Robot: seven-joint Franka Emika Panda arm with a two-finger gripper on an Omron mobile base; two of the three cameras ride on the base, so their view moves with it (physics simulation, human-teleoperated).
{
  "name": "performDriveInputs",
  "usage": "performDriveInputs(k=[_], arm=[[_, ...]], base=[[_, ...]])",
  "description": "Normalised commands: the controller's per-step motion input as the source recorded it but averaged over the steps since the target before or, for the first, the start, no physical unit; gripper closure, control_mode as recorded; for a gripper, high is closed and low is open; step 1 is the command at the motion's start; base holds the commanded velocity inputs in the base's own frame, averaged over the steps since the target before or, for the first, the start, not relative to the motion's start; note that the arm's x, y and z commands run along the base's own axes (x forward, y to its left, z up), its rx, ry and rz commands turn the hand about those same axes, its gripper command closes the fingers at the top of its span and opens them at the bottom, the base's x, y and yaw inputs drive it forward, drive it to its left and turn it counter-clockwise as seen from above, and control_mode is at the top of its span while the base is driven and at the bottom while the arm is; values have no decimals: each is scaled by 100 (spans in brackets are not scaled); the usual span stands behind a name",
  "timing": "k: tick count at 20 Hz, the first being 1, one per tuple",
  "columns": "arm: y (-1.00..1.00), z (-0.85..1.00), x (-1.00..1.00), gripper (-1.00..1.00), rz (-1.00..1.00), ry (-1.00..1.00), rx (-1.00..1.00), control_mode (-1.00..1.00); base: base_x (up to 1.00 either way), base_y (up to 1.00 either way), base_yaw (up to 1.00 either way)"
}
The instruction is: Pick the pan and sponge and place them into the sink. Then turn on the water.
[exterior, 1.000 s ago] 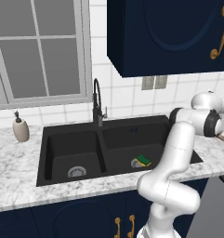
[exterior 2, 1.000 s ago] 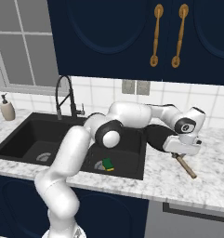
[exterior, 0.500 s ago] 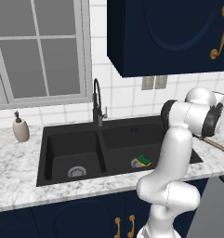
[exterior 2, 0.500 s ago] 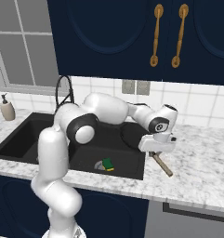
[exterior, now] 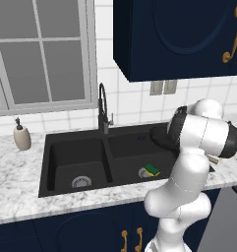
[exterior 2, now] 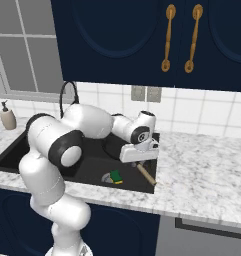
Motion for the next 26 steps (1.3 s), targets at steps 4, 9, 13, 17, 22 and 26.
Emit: performDriveInputs(k=[4, 9, 13, 17, 22, 26], arm=[[87, 0, 22, 100, 19, 0, 0, -100], [30, -14, 54, 100, 12, 0, 0, -100], [28, -56, 51, 100, 10, 1, 0, -100], [26, -76, 42, 100, 9, 4, 0, -100], [10, -63, 52, 100, 10, 11, 0, -100], [15, -62, 41, 100, 12, 13, 0, -100]], base=[[0, 0, 0], [0, 0, 0], [0, 0, 0], [0, 0, 0], [0, 0, 0], [0, 0, 0]])
